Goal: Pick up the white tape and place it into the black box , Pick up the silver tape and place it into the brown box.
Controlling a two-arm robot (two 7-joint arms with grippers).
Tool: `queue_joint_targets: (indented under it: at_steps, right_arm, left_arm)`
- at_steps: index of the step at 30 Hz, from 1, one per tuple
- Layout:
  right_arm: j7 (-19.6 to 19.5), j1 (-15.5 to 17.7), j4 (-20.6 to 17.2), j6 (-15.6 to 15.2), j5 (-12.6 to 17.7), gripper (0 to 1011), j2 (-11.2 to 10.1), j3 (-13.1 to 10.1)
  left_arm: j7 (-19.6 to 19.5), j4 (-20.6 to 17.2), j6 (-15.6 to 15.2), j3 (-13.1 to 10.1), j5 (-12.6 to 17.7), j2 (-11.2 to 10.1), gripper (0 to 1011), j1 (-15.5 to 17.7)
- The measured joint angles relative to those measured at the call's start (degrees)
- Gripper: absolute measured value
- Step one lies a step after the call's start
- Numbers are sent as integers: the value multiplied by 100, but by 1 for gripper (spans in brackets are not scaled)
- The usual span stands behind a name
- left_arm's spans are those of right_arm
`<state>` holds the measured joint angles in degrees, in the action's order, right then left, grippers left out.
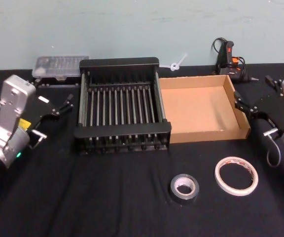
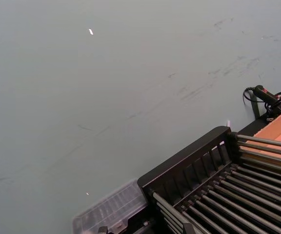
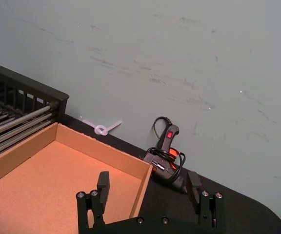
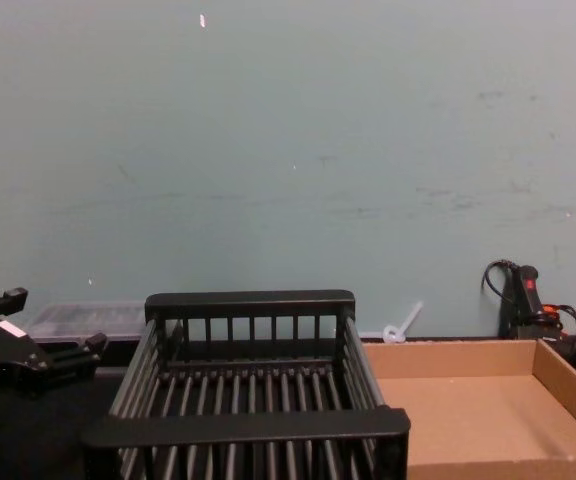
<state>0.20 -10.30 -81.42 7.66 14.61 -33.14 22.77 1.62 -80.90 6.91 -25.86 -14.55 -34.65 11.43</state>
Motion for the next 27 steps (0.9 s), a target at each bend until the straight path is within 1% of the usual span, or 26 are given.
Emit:
queue_joint_targets:
  at_steps: [4,8,9,13,14,18,20,27]
  right_arm:
    - [124,69,-91,-67,95,1002,-22,-93]
    - [329,183,-252,-162,239,1002,-103,-218]
    - [329,183,-252,-162,239,1002,-103,-218]
    - [548,324,-444,-290,394,1002,-218,-346]
    - [620,389,-525,-350,444,1002,-274,-395]
    - [737,523,-712,-471,538,1002,-379,-504]
    - [874,669,-902,-622,661,1002,-495,-613]
    - [1105,1018,-1276,-852,767,1002,-744,-824]
  left_arm:
    - [0,0,0,0,0,0,1001,0]
    - [0,0,0,0,0,0,1001,0]
    - [0,0,0,0,0,0,1001,0]
    - [0,0,0,0,0,0,1002,0]
    - [0,0,0,0,0,0,1002,0]
    - [0,0,0,0,0,0,1001,0]
    - [0,0,0,0,0,0,1001,0]
    - [0,0,0,0,0,0,1001,0]
